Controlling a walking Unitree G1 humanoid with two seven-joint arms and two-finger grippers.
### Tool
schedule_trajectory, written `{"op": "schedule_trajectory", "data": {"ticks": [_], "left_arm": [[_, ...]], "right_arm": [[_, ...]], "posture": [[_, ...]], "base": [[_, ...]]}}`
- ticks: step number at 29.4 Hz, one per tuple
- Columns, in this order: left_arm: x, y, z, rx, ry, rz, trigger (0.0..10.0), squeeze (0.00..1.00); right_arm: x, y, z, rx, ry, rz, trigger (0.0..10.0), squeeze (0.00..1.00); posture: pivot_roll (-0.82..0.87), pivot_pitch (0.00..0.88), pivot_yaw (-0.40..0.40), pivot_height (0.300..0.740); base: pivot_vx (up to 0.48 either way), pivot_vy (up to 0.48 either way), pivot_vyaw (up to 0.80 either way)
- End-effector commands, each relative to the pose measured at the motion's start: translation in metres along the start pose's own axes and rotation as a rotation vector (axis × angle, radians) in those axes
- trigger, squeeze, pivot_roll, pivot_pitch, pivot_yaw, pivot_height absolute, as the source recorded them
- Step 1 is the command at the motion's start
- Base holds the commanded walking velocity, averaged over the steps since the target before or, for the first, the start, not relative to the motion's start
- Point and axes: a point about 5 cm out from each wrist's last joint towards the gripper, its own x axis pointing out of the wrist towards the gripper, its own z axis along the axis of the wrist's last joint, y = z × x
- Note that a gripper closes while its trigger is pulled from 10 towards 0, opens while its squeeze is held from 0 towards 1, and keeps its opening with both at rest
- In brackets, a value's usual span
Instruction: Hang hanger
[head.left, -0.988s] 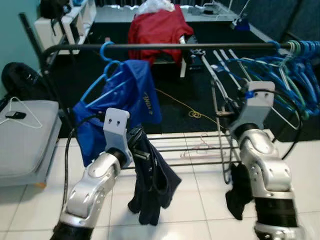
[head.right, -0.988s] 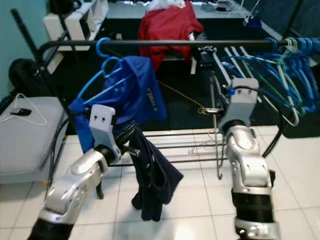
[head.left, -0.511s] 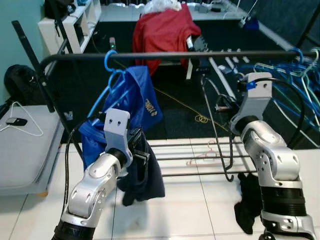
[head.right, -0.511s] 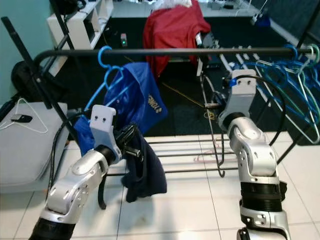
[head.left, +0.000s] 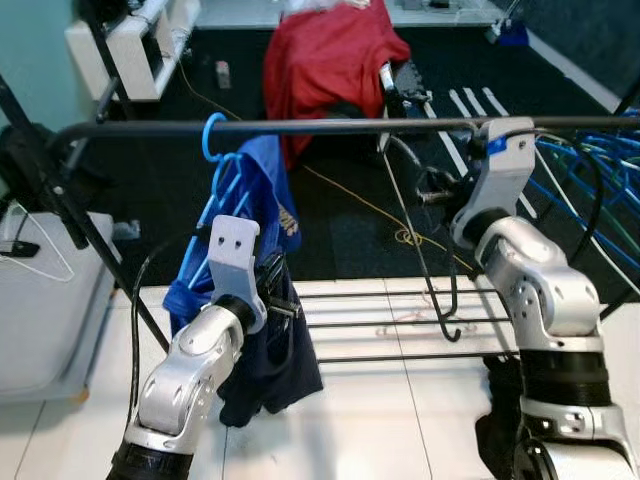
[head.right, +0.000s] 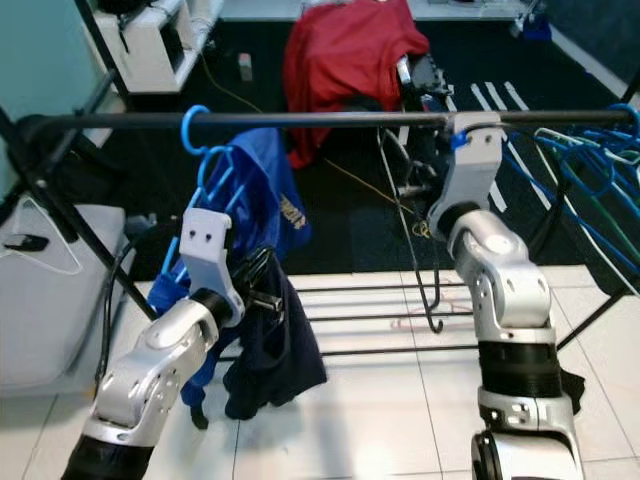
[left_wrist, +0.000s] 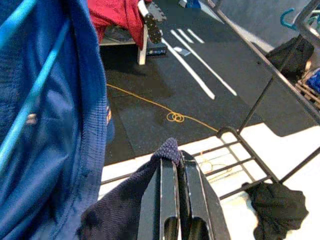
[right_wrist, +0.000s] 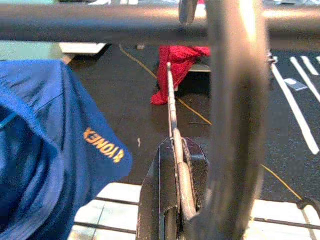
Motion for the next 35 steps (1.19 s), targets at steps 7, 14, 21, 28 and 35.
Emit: {"op": "schedule_trajectory", "data": {"ticks": [7, 14, 21, 28, 35], "left_arm": [[-0.004, 0.003, 0.001, 0.023, 0.004, -0.008, 10.0, 0.00], [-0.004, 0.002, 0.000, 0.031, 0.012, -0.025, 10.0, 0.00], [-0.002, 0.004, 0.002, 0.041, 0.016, -0.041, 10.0, 0.00], [-0.002, 0.005, 0.004, 0.048, 0.015, -0.048, 10.0, 0.00], [-0.008, 0.010, 0.010, 0.056, 0.000, -0.054, 10.0, 0.00]], "right_arm": [[0.009, 0.001, 0.006, -0.031, 0.012, 0.076, 10.0, 0.00], [0.017, -0.008, 0.002, -0.026, 0.040, 0.065, 10.0, 0.00], [0.030, -0.014, -0.009, 0.005, 0.108, 0.078, 10.0, 0.00], [0.038, -0.016, -0.009, 0.008, 0.103, 0.079, 10.0, 0.00], [0.053, -0.012, 0.018, -0.060, 0.023, 0.091, 10.0, 0.00]], "posture": [[-0.05, 0.192, -0.019, 0.740], [-0.04, 0.191, -0.009, 0.740], [-0.03, 0.207, 0.001, 0.740], [-0.02, 0.231, 0.006, 0.740], [0.00, 0.261, 0.000, 0.740]], "base": [[0.000, 0.000, 0.00], [0.000, 0.000, 0.00], [0.000, 0.000, 0.00], [0.000, 0.000, 0.00], [0.000, 0.000, 0.00]]}}
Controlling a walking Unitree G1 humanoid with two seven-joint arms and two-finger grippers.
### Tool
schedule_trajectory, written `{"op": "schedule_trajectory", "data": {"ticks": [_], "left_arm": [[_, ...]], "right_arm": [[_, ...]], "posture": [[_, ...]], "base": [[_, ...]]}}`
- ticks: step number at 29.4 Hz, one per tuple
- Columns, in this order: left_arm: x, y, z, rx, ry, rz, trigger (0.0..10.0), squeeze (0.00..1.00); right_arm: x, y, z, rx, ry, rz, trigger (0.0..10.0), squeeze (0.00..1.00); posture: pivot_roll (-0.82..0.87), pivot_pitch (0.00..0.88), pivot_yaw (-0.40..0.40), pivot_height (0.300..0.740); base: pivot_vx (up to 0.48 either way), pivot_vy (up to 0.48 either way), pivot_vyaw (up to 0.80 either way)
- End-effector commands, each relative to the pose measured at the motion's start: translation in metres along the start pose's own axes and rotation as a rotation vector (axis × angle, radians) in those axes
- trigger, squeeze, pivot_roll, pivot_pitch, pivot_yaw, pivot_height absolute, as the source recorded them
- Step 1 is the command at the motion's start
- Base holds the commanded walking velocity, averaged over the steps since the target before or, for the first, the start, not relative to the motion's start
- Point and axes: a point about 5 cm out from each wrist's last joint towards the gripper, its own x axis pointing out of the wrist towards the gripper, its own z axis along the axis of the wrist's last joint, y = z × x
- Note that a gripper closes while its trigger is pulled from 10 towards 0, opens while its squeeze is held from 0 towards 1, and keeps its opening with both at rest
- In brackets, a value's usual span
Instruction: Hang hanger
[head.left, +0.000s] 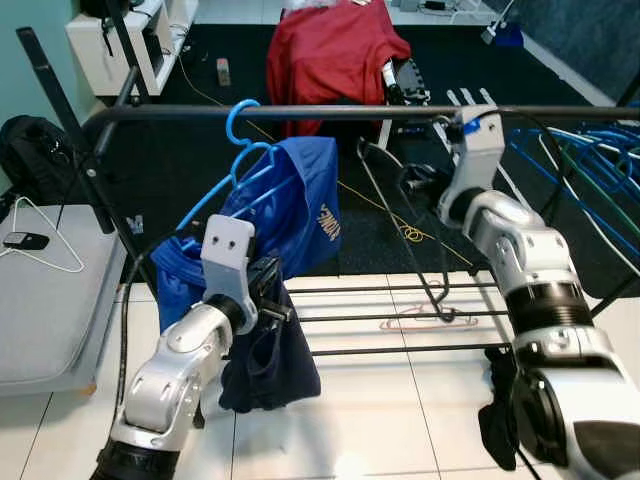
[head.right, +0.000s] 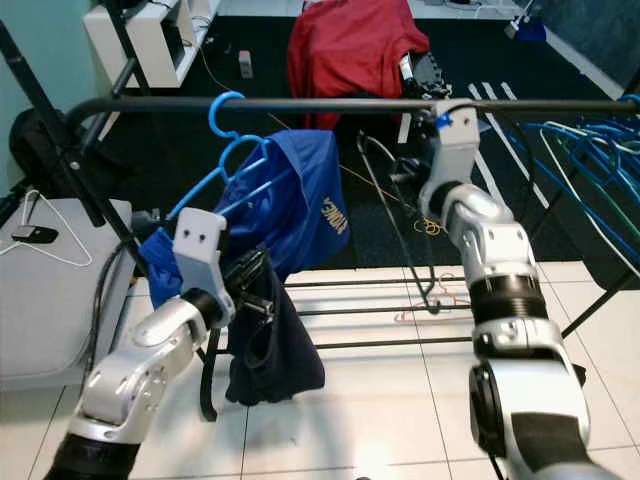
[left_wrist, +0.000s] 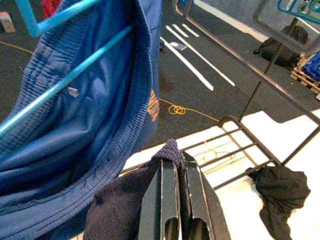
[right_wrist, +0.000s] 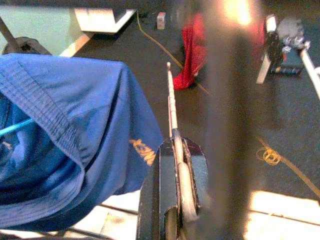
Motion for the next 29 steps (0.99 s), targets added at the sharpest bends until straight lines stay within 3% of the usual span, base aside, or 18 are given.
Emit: {"op": "schedule_trajectory", "data": {"ticks": [1, 4, 9, 18, 29], "left_arm": [[-0.003, -0.001, 0.005, 0.006, -0.020, -0.017, 10.0, 0.00], [-0.004, -0.002, 0.006, 0.006, -0.026, -0.024, 10.0, 0.00], [-0.004, -0.003, 0.007, 0.008, -0.026, -0.029, 10.0, 0.00], [-0.002, -0.002, 0.005, 0.022, 0.002, -0.073, 10.0, 0.00], [-0.002, -0.002, 0.005, 0.024, 0.011, -0.089, 10.0, 0.00]], "right_arm": [[0.000, -0.001, 0.008, -0.030, -0.031, 0.000, 10.0, 0.00], [0.002, 0.000, 0.022, -0.055, -0.079, -0.011, 10.0, 0.00], [0.003, -0.003, 0.024, -0.051, -0.095, -0.030, 10.0, 0.00], [0.010, -0.016, 0.016, -0.018, -0.007, -0.047, 10.0, 0.00], [0.014, -0.021, 0.026, -0.030, -0.006, -0.065, 10.0, 0.00]], "posture": [[0.00, 0.261, 0.000, 0.740], [0.00, 0.266, 0.007, 0.740], [0.00, 0.267, 0.011, 0.740], [0.01, 0.264, 0.011, 0.740], [0.01, 0.263, 0.005, 0.740]], "base": [[0.000, 0.000, 0.00], [0.000, 0.000, 0.00], [0.000, 0.000, 0.00], [0.000, 0.000, 0.00], [0.000, 0.000, 0.00]]}}
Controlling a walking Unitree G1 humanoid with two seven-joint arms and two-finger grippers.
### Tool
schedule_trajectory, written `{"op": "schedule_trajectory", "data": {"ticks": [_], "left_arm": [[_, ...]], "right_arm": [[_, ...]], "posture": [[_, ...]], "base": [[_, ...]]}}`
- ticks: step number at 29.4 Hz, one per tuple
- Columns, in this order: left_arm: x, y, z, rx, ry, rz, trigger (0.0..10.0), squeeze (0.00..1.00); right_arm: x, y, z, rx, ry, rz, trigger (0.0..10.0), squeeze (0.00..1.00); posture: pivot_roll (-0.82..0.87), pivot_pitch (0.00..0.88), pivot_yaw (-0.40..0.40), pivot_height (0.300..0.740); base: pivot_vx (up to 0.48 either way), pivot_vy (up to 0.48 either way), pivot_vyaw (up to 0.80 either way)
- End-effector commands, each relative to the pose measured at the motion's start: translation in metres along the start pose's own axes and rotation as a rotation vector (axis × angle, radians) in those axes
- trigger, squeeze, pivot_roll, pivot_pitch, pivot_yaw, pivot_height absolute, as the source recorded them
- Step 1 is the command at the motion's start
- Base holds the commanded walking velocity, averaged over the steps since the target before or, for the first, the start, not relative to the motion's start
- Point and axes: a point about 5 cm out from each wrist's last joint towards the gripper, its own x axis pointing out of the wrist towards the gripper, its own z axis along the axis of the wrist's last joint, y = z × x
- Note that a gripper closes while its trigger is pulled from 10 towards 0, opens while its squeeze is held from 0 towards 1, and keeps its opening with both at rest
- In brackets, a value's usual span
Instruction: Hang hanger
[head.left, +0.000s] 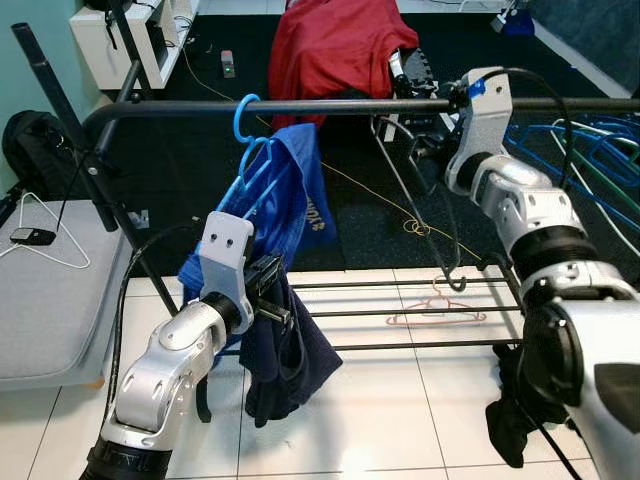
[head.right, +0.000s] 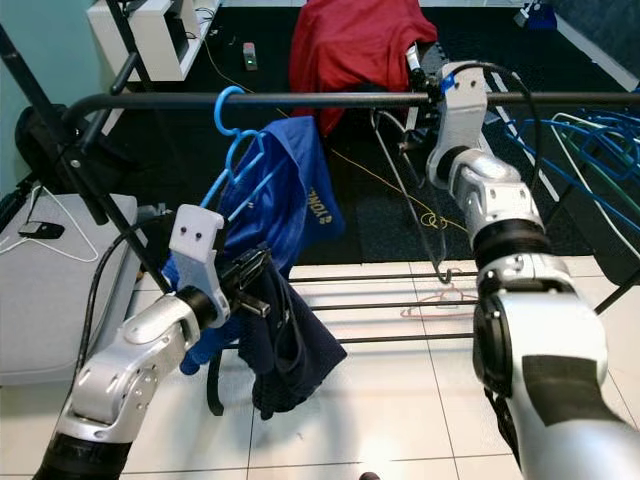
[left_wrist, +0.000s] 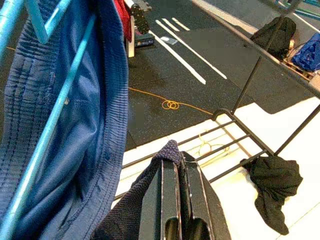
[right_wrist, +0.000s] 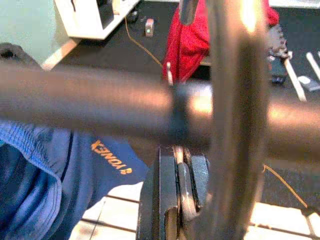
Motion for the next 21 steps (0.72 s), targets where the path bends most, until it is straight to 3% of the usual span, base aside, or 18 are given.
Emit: {"op": "schedule_trajectory", "data": {"ticks": [1, 6, 7, 8, 11, 12, 13, 21], "left_arm": [[0.000, -0.001, 0.002, 0.011, 0.002, -0.021, 10.0, 0.00], [0.000, -0.001, 0.002, 0.012, 0.002, -0.023, 10.0, 0.00], [0.000, -0.001, 0.002, 0.012, 0.002, -0.023, 10.0, 0.00], [0.000, -0.001, 0.002, 0.012, 0.002, -0.024, 10.0, 0.00], [0.001, -0.001, 0.002, 0.011, 0.002, -0.025, 10.0, 0.00], [0.001, -0.001, 0.002, 0.011, 0.001, -0.025, 10.0, 0.00], [0.001, -0.001, 0.002, 0.011, 0.001, -0.025, 10.0, 0.00], [0.000, 0.000, 0.005, 0.017, -0.008, -0.021, 10.0, 0.00]], "right_arm": [[-0.001, -0.003, 0.000, -0.009, 0.001, -0.010, 10.0, 0.00], [0.000, -0.004, 0.002, -0.010, -0.003, -0.012, 10.0, 0.00], [0.000, -0.004, 0.003, -0.010, -0.005, -0.016, 10.0, 0.12], [0.000, -0.005, 0.004, -0.011, -0.007, -0.020, 10.0, 1.00], [0.000, -0.006, 0.004, -0.025, -0.009, -0.033, 10.0, 1.00], [0.000, -0.006, 0.005, -0.033, -0.011, -0.040, 10.0, 0.63], [0.000, -0.007, 0.006, -0.040, -0.015, -0.045, 10.0, 0.00], [-0.001, -0.007, 0.017, -0.099, -0.063, -0.041, 10.0, 0.00]], "posture": [[0.01, 0.263, 0.005, 0.740], [0.01, 0.264, 0.005, 0.740], [0.01, 0.264, 0.005, 0.740], [0.01, 0.264, 0.005, 0.740], [0.01, 0.264, 0.004, 0.740], [0.01, 0.263, 0.003, 0.740], [0.01, 0.261, 0.003, 0.740], [0.01, 0.252, -0.006, 0.740]], "base": [[0.000, 0.000, 0.00], [0.000, 0.000, 0.00], [0.000, 0.000, 0.00], [0.000, 0.000, 0.00], [0.000, 0.000, 0.00], [0.000, 0.000, 0.00], [0.000, 0.000, 0.00], [0.000, 0.000, 0.00]]}}
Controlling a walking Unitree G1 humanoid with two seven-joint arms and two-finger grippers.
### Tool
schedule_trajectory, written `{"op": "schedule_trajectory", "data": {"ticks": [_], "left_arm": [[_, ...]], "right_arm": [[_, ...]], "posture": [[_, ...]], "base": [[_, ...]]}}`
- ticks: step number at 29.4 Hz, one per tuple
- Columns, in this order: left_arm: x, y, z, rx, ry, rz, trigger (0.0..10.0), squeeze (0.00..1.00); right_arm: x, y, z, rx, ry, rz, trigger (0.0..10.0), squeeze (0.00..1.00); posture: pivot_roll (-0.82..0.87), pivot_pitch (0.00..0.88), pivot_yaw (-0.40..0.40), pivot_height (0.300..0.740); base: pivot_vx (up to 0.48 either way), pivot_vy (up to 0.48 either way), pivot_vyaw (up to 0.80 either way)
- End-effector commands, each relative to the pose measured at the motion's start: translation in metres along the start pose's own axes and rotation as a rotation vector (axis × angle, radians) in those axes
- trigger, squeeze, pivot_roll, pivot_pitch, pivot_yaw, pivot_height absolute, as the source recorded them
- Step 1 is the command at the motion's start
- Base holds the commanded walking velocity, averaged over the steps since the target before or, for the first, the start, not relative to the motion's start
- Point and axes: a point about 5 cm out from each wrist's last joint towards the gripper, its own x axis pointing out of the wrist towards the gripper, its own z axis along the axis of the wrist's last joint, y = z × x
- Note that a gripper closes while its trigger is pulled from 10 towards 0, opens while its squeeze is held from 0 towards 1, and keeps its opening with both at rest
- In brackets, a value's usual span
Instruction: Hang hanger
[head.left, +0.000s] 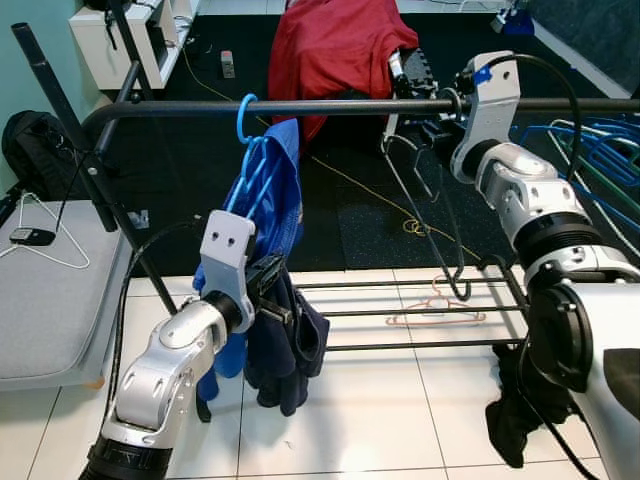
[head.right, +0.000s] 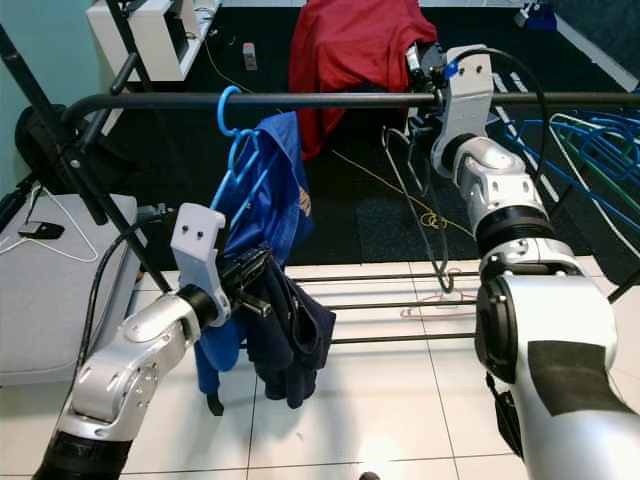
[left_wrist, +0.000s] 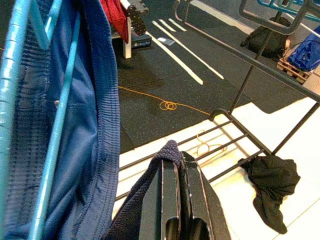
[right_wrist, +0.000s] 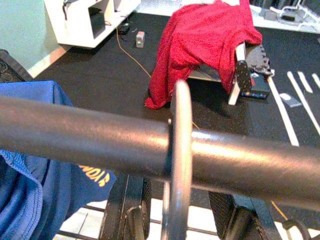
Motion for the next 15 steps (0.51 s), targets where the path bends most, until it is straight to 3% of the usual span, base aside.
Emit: {"op": "schedule_trajectory", "data": {"ticks": [1, 10, 12, 13, 15], "left_arm": [[0.000, 0.000, 0.005, 0.011, -0.010, -0.007, 10.0, 0.00], [0.005, -0.003, 0.011, -0.017, -0.034, -0.017, 10.0, 0.00], [0.008, -0.007, 0.014, -0.035, -0.045, -0.040, 10.0, 0.00], [0.008, -0.007, 0.014, -0.035, -0.045, -0.040, 10.0, 0.00], [0.009, -0.011, 0.014, -0.033, -0.047, -0.058, 10.0, 0.00]], "right_arm": [[-0.001, -0.001, 0.010, -0.047, -0.029, 0.022, 10.0, 0.00], [-0.007, 0.010, 0.007, -0.118, -0.057, 0.097, 10.0, 0.00], [-0.019, 0.019, 0.003, -0.140, -0.062, 0.129, 10.0, 0.00], [-0.019, 0.019, 0.003, -0.140, -0.062, 0.129, 10.0, 0.00], [-0.037, 0.021, -0.006, -0.173, -0.020, 0.097, 10.0, 0.00]], "posture": [[0.01, 0.251, -0.008, 0.740], [0.00, 0.246, 0.015, 0.740], [-0.02, 0.239, 0.026, 0.740], [-0.02, 0.239, 0.026, 0.740], [-0.02, 0.233, 0.025, 0.740]], "base": [[0.000, 0.000, 0.00], [0.000, 0.000, 0.00], [0.000, 0.000, 0.00], [0.000, 0.000, 0.00], [0.000, 0.000, 0.00]]}}
